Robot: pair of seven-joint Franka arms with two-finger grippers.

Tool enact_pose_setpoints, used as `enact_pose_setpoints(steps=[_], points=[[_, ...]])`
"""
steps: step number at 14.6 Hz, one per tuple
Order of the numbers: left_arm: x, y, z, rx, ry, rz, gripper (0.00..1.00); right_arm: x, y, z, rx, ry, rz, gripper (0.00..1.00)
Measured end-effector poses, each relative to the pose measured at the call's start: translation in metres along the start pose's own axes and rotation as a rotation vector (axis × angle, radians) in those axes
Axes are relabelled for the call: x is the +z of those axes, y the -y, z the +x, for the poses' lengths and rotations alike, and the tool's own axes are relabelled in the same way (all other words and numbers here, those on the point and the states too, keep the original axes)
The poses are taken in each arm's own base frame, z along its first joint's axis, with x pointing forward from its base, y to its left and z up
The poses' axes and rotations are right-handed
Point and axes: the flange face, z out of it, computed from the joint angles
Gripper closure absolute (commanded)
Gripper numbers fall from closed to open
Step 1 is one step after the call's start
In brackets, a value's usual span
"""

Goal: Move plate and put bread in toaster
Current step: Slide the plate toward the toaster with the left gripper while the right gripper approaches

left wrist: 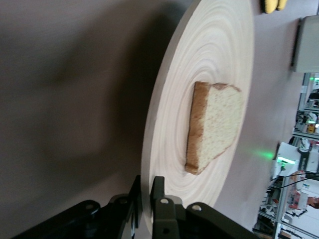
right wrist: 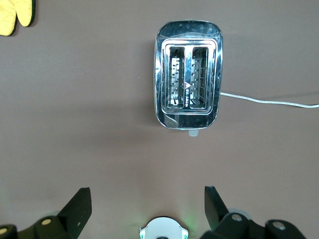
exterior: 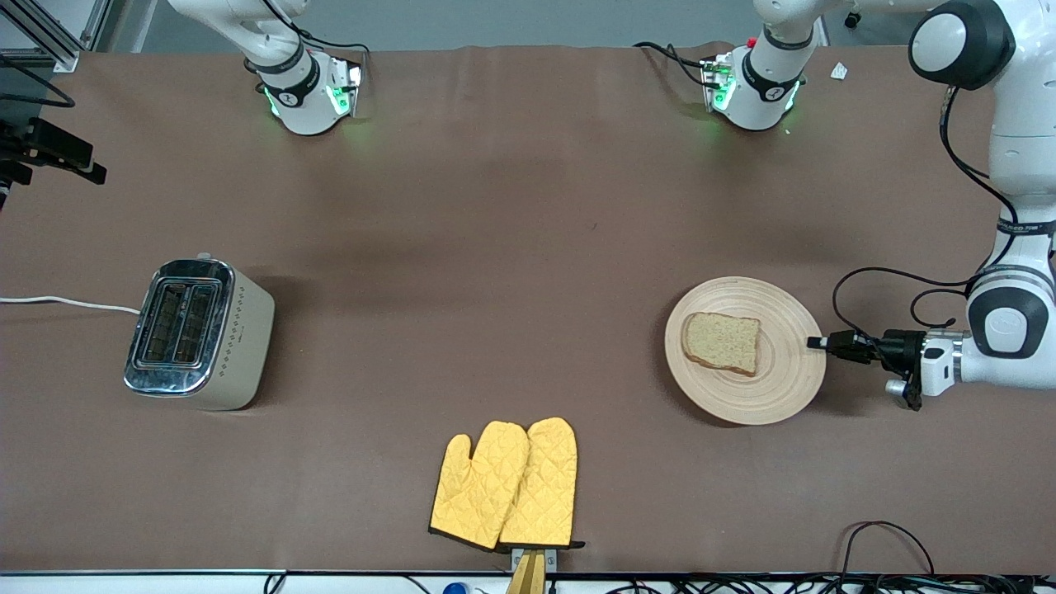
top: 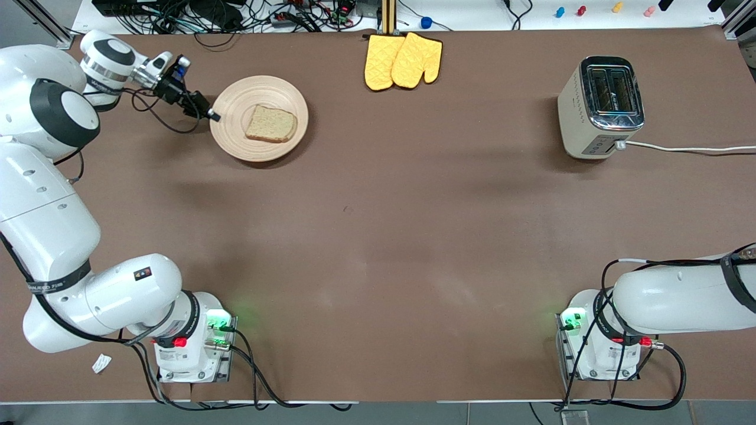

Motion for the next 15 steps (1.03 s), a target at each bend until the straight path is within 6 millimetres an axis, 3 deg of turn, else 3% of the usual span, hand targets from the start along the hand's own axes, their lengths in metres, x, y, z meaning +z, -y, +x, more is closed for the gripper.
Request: enact_pose_setpoints(steps=[5,9,11,15], points=[[0.04,-0.07,0.038,-0.079,0.026,-0.071,1.0,0.004,-0.002,0.001,0.004,0.011,0.001,0.0],[0.075,-0.132,0.067,-0.127,0.024,-0.136,1.0,0.021,0.0,0.007,0.001,0.044,0.003,0.0],[0.111,-0.172,0.083,-0.119,0.04,-0.146,1.0,0.035,0.006,0.015,-0.009,0.041,0.006,0.0],[0.213,-0.26,0.114,-0.118,-0.027,-0.17,1.0,0.082,0.021,0.036,-0.027,0.045,0.018,0.0]])
